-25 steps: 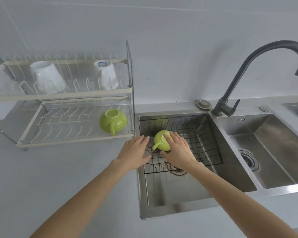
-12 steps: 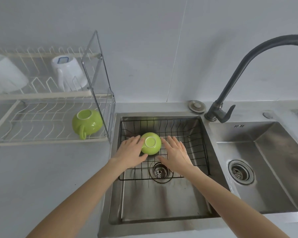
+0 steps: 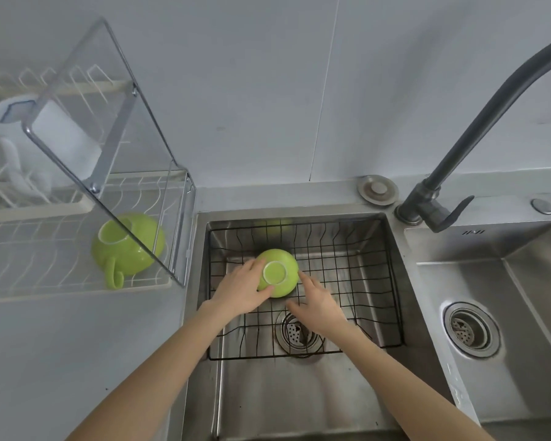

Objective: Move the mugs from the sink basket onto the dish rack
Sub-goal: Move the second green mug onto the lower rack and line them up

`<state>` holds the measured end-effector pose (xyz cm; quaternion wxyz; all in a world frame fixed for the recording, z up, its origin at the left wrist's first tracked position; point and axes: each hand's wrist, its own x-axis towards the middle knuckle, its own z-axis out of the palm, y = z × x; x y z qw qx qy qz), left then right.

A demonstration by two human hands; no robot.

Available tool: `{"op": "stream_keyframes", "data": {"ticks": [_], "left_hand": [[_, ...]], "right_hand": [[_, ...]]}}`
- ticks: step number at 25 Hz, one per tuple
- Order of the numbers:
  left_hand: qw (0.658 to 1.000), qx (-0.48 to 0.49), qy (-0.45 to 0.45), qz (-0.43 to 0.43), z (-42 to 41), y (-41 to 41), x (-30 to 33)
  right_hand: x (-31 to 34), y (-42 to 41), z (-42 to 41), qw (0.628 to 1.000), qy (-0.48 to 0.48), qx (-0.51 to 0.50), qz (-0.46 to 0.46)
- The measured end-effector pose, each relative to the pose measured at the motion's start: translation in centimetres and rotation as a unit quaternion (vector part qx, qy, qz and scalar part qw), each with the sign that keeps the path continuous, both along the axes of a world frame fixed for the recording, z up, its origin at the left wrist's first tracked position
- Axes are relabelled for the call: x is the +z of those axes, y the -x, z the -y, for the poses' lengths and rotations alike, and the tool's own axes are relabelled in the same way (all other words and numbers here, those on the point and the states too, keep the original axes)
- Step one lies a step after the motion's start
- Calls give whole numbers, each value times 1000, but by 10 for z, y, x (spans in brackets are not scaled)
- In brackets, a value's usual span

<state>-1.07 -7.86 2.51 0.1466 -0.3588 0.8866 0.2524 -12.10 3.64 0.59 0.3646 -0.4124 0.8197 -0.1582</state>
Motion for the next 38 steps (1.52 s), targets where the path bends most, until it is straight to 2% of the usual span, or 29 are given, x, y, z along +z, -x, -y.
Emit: {"op": "stream_keyframes", "data": {"ticks": [5, 10, 15, 21, 25, 28, 38], "left_hand": [[997, 62, -51, -7, 20, 17, -30], [990, 124, -68, -21, 34, 38, -53], [979, 167, -104, -45, 44, 45, -67], [975, 174, -124, -56, 48, 45, -70], [957, 239, -134, -96, 43, 43, -61], [944, 252, -163, -137, 36, 38, -49], [932, 202, -230, -195, -4, -16, 9]], "right_hand": [[-28, 7, 17, 993, -33, -69, 88], [-57, 15, 39, 977, -25, -150, 151], [-76, 13, 48, 954, -12, -237, 185], [-82, 10, 50, 935, -5, -279, 221], [-72, 11, 46, 918, 6, -311, 245], [-58, 12, 38, 920, 21, -314, 234], [12, -6, -4, 955, 96, -225, 169]]}}
